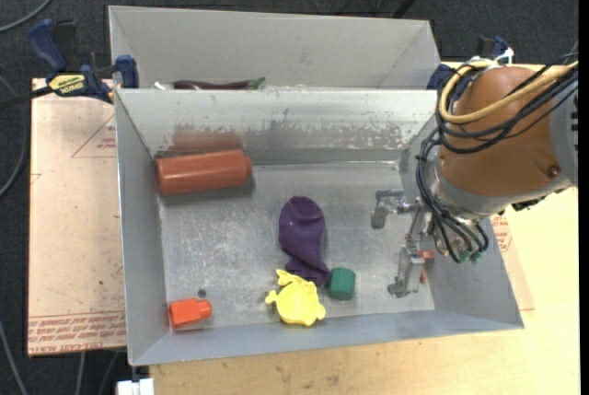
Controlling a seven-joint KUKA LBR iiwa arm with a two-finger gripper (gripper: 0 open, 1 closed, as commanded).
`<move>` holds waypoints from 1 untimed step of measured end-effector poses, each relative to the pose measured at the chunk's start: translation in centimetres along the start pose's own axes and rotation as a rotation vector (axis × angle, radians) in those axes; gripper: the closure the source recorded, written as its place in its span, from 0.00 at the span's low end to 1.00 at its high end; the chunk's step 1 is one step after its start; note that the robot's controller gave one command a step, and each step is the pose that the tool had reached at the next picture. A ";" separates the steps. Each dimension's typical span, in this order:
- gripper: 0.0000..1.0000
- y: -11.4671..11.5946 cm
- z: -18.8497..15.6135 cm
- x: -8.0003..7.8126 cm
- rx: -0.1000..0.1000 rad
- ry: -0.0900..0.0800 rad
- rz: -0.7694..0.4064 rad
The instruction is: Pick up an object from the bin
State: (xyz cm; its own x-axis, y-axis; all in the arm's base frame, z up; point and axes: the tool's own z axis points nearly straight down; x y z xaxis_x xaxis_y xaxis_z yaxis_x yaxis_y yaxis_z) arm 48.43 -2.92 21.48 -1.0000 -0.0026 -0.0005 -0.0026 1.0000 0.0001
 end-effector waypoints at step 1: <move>0.00 0.0 0.0 0.0 0.000 0.000 0.000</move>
Offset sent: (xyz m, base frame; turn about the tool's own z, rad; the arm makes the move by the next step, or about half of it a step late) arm 0.0060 0.0909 -0.0339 -0.0244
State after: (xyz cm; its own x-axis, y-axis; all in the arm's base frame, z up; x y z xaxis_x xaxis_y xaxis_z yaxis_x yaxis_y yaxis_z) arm 48.43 -2.92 21.48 -1.0000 -0.0026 -0.0005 -0.0026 1.0000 0.0001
